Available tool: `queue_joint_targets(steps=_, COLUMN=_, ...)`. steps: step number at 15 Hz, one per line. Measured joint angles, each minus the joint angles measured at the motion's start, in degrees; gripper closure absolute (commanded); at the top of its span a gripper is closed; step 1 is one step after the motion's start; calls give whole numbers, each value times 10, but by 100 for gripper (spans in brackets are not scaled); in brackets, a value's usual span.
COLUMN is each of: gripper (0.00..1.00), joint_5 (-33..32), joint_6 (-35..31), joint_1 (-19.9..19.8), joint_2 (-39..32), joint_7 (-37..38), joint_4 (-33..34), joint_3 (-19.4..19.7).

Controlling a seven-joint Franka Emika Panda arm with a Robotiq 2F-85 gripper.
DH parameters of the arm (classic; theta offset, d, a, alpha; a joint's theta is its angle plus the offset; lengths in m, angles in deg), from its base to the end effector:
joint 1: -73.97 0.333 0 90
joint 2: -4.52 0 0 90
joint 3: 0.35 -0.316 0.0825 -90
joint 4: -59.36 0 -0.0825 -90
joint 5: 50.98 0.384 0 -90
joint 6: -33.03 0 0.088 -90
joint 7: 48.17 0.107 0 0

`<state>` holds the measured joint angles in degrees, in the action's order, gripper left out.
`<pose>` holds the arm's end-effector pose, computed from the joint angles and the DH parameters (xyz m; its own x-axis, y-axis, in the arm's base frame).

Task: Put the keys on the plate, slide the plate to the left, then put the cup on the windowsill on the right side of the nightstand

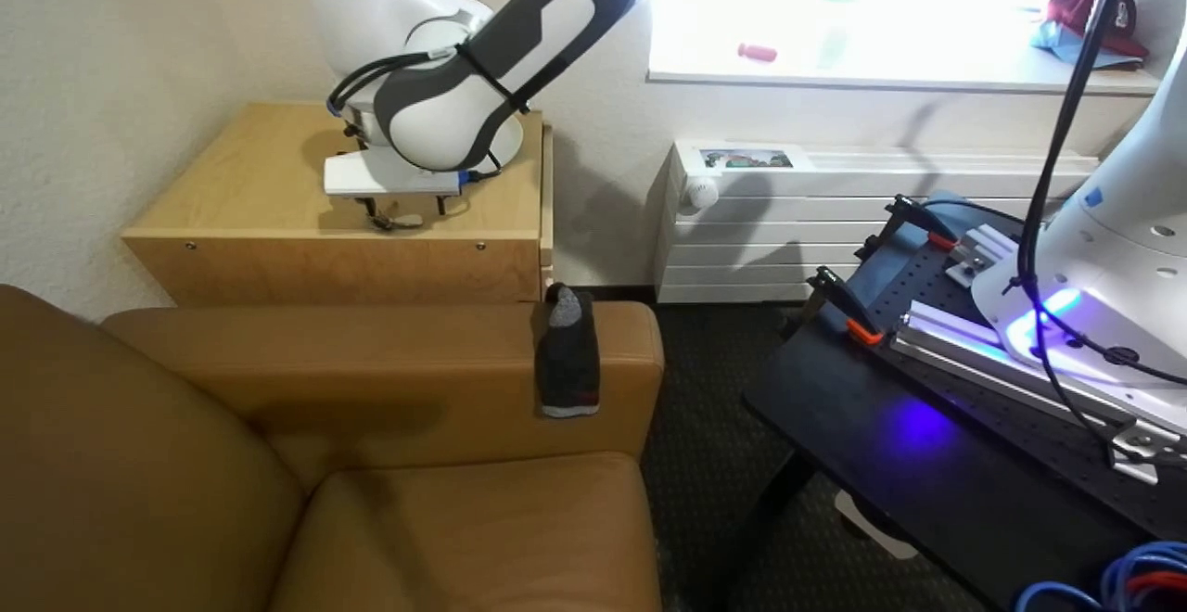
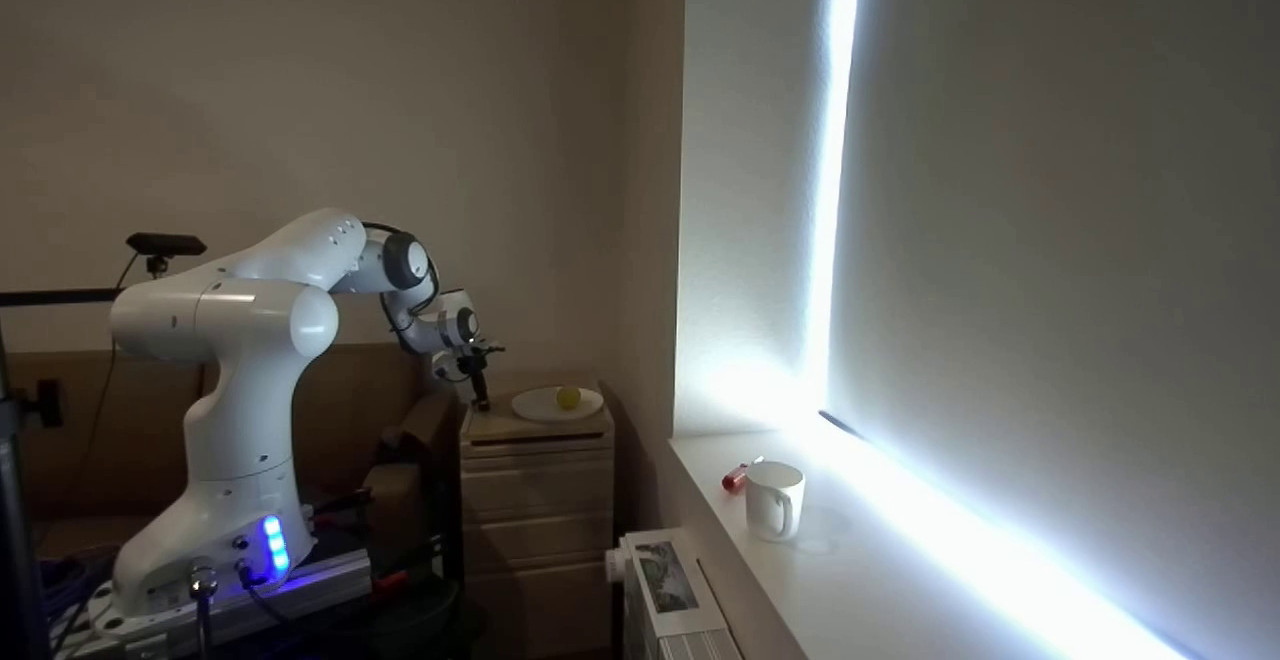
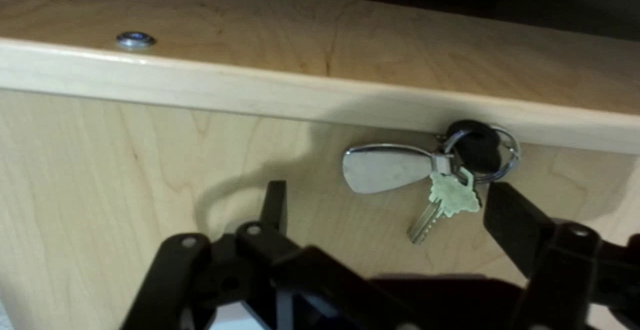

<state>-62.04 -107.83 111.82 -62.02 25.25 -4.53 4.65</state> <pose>0.6384 0.4394 0.1094 0.8373 -0.4809 0.2602 -0.4753 -0.8754 -0.0884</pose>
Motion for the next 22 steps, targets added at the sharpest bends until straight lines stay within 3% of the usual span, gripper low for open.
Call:
queue_joint_targets(steps=3, gripper=0, joint_5=0, joint_6=0, joint_1=-3, joint_2=-15, joint_7=-26, joint_4=18, joint_3=-3)
queue_joint_targets(steps=4, gripper=25, joint_5=0, joint_6=0, joint_1=-3, joint_2=-18, joint_7=-32, joint_4=22, joint_3=-4)
queue_joint_targets(steps=5, gripper=26, joint_5=0, joint_6=0, joint_1=-3, joint_2=-20, joint_7=-38, joint_4=27, joint_3=-6)
queue_joint_targets(steps=15, gripper=96, joint_5=8, joint_6=33, joint_1=-11, joint_2=-30, joint_7=-56, joint_4=68, joint_3=-10)
queue_joint_targets(steps=22, gripper=99, joint_5=30, joint_6=53, joint_1=-26, joint_2=-35, joint_7=-50, joint_4=80, joint_3=-17)
